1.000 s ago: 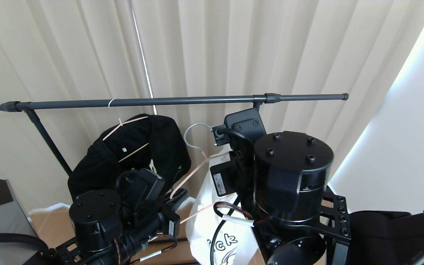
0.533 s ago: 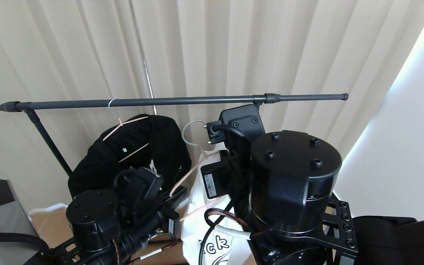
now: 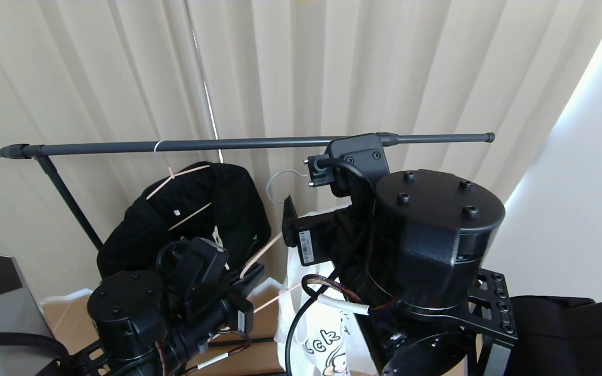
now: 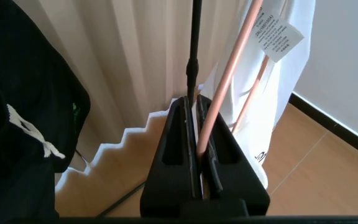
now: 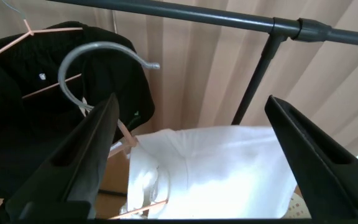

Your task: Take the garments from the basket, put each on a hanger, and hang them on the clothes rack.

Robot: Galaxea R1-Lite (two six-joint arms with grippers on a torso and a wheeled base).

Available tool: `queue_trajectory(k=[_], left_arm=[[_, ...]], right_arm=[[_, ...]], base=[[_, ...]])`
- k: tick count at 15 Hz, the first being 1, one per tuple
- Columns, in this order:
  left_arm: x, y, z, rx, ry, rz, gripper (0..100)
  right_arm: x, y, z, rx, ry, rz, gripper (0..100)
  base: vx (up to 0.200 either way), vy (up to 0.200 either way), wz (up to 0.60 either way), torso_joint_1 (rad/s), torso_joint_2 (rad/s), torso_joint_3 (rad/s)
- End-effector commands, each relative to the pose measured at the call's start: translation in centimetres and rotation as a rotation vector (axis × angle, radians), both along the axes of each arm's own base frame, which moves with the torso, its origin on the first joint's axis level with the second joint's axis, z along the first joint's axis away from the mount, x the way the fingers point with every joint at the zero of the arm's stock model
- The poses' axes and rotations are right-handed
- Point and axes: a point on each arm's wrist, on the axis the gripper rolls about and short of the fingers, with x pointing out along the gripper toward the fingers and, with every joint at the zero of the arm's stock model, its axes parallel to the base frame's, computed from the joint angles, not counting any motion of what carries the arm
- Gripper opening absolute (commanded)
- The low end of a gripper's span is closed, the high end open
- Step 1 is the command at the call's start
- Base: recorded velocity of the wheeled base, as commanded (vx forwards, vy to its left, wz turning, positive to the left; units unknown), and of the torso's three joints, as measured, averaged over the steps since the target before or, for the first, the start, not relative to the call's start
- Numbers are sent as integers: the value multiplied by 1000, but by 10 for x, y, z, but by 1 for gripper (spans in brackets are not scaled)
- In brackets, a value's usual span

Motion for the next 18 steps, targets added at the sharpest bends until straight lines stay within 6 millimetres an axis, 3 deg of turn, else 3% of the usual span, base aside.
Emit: queue_trajectory(k=[1, 2, 5, 6, 7, 10, 13, 14, 15, 18], left_arm=[[-1, 1, -1, 1, 4, 1, 0], [-1, 2, -2, 6, 10, 3, 0], [0, 5, -6, 16, 25, 6, 0], [0, 5, -6, 16, 25, 6, 0], [3, 9, -9, 25, 38, 26, 0], [8, 16, -15, 32, 61, 14, 0], [10, 30, -13, 20, 73, -10, 0], [10, 31, -14, 21, 75, -10, 0], [5, 36, -13, 19, 84, -54, 0], [2, 44, -9, 7, 82, -132, 0]], right_arm=[[2, -3, 1, 1, -1, -7, 100], [2, -4, 2, 1, -1, -7, 100], [1, -42, 12, -60, -4, 119, 100], [1, -43, 12, -63, -4, 124, 100], [2, -72, 13, -108, 9, 258, 100], [3, -102, 25, -133, 68, 430, 100], [20, -144, 47, -253, 189, 687, 100], [20, -145, 48, -255, 193, 689, 100], [27, -151, 55, -310, 264, 798, 100], [56, -158, 56, -492, 322, 905, 100]], base=[[0, 0, 0, 0, 0, 0], [0, 0, 0, 0, 0, 0], [0, 0, 0, 0, 0, 0], [0, 0, 0, 0, 0, 0], [0, 0, 0, 0, 0, 0], [0, 0, 0, 0, 0, 0], [0, 0, 0, 0, 0, 0], [0, 0, 0, 0, 0, 0], [0, 0, 0, 0, 0, 0], [0, 0, 0, 0, 0, 0]])
